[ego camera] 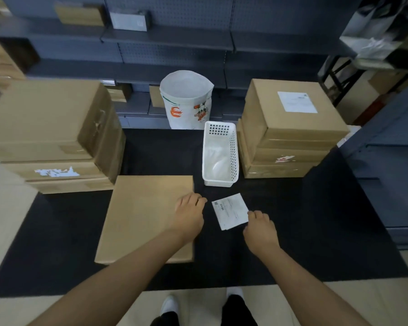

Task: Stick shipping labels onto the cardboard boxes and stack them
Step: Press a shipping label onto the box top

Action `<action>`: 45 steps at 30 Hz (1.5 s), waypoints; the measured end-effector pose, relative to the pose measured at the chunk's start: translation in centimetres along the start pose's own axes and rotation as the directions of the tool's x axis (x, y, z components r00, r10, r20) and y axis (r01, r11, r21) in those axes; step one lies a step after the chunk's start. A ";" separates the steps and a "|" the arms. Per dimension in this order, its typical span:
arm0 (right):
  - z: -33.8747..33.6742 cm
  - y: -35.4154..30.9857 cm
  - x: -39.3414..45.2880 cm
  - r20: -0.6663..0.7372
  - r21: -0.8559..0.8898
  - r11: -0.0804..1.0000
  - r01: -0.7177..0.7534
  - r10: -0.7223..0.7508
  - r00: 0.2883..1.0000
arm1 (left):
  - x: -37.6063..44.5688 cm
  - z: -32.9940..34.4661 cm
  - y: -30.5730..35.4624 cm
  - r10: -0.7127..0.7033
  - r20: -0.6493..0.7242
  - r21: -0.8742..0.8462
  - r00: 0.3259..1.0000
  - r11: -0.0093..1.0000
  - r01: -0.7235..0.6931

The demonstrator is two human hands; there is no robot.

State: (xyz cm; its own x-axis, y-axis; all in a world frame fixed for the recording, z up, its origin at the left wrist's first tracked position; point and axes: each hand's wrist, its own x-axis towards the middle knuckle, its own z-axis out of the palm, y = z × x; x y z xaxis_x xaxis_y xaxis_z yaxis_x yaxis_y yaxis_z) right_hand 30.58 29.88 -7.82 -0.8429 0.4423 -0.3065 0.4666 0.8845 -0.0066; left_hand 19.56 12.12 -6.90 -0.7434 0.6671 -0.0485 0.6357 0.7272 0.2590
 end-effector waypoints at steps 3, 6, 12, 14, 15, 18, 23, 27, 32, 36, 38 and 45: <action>-0.2 3.6 2.1 0.039 0.011 0.999 0.049 -0.049 0.998 | 2.0 1.2 3.2 -0.018 0.015 0.035 1.000 0.999 0.018; -0.2 6.6 3.8 0.075 0.001 0.993 0.115 -0.114 0.991 | 3.6 2.7 5.8 -0.050 0.082 0.064 0.995 0.997 0.045; 1.1 9.6 5.0 0.132 0.025 0.972 0.233 -0.234 0.963 | 5.7 6.6 9.2 -0.114 0.208 0.113 0.971 0.989 0.092; 1.6 9.6 5.3 0.142 0.062 0.965 0.256 -0.263 0.954 | 6.2 7.9 9.8 -0.130 0.242 0.123 0.961 0.987 0.103; 1.9 9.6 5.4 0.149 0.081 0.961 0.264 -0.274 0.950 | 6.4 8.5 10.1 -0.133 0.262 0.135 0.956 0.986 0.100; 2.6 9.5 5.7 0.163 0.124 0.951 0.284 -0.302 0.939 | 6.5 10.0 10.3 -0.133 0.301 0.194 0.944 0.978 0.077; 3.5 9.8 6.1 0.138 0.156 0.946 0.283 -0.304 0.943 | 5.9 11.0 10.0 -0.053 0.316 0.269 0.947 0.963 -0.035; 3.3 10.1 6.3 0.132 0.206 0.941 0.268 -0.299 0.945 | 5.9 10.3 10.0 0.024 0.336 0.258 0.942 0.959 -0.116; 2.5 10.3 6.6 0.150 0.310 0.933 0.184 -0.240 0.959 | 6.2 8.6 10.3 -0.025 0.301 0.244 0.953 0.968 -0.052; 0.7 9.3 7.5 0.361 0.594 0.780 -0.197 -0.040 0.932 | 6.1 5.8 10.3 -0.037 0.152 0.147 0.988 0.989 0.014; -1.0 8.1 8.2 0.549 0.701 0.522 -0.485 0.038 0.835 | 5.8 4.0 10.3 0.002 0.043 0.066 0.999 0.998 -0.005; -6.4 6.1 7.9 0.588 0.807 0.035 -0.590 0.060 0.807 | 4.3 -0.7 9.6 0.277 -0.198 0.093 0.940 0.960 -0.263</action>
State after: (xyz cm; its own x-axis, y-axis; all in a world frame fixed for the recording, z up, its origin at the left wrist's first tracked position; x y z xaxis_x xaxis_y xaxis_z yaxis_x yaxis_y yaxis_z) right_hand 25.02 39.68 -4.22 -0.4944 0.3227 -0.8071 0.7299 -0.3500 -0.5871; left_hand 22.36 21.84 -3.90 -0.5644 0.7964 0.2172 0.8253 0.5381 0.1714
